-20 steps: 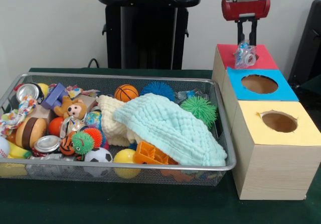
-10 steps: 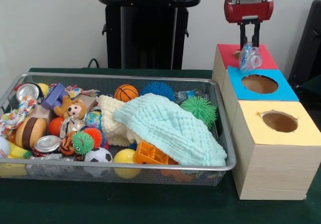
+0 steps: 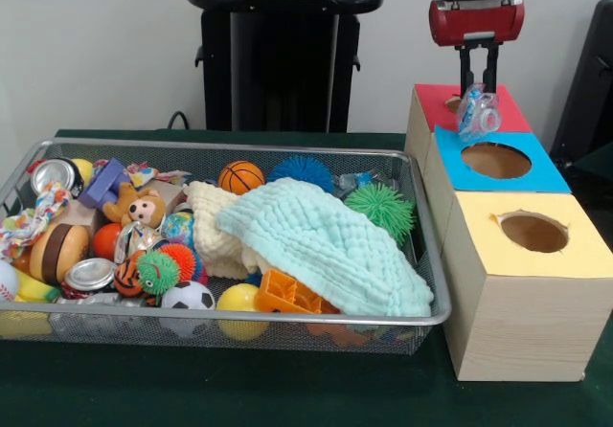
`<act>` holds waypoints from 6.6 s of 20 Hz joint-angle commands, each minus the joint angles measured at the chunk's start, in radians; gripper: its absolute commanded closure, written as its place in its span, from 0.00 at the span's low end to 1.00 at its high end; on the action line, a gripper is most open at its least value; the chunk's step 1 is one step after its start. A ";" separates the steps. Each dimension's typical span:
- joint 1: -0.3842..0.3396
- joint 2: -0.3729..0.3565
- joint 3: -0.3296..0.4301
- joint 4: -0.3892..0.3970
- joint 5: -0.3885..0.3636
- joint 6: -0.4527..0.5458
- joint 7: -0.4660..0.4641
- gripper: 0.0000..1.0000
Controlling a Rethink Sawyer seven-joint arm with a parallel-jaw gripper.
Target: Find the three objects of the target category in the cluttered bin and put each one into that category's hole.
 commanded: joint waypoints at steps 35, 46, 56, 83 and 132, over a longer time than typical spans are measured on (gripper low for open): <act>0.009 0.068 0.008 -0.235 -0.056 0.117 0.091 1.00; 0.000 0.077 0.013 -0.243 -0.068 0.124 0.082 1.00; -0.001 0.092 0.016 -0.246 -0.079 0.117 0.074 1.00; 0.005 -0.002 0.025 -0.117 -0.090 0.108 0.096 1.00; 0.065 0.136 -0.068 -0.078 -0.115 -0.040 0.143 1.00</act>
